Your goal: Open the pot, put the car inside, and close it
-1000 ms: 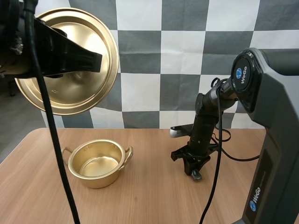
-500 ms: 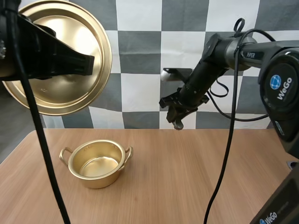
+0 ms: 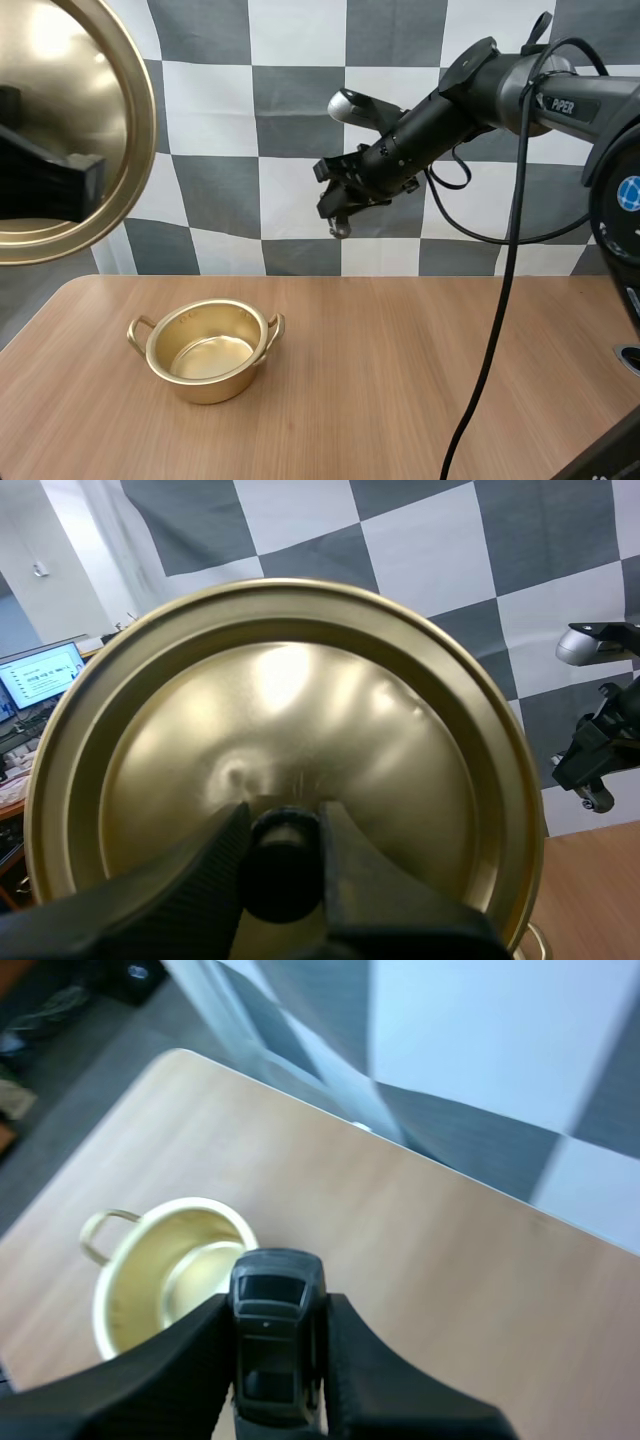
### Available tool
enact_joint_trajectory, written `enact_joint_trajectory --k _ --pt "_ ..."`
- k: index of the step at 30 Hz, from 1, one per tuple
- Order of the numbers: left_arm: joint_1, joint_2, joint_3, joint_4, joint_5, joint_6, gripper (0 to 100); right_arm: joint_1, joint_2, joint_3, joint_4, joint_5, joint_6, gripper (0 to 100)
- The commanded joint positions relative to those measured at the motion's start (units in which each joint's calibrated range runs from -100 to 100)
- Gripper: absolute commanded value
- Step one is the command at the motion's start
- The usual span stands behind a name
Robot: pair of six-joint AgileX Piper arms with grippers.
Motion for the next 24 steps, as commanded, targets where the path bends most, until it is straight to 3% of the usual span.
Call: enact_joint_trajectory --k 1,6,9,16,24 --pt "0.04 -0.37 0.00 1.41 0.00 -0.13 0 3.29 0.06 -0.02 0.65 0.00 -1.61 0" --pt "0.04 -0.37 0.00 2.61 0.00 -0.13 0 10.88 1.83 -0.02 -5.78 0.00 -1.61 0" --pt "0.04 -0.37 0.00 2.73 0.00 -0.13 0 13.41 3.30 -0.02 -7.71 0.00 -1.61 0" --pt "0.13 -0.37 0.00 2.72 0.00 -0.13 0 13.70 8.41 -0.02 -8.01 0.00 -1.61 0" --pt "0.13 -0.37 0.00 2.72 0.00 -0.13 0 14.28 14.82 -0.02 -3.02 0.00 -4.61 0"
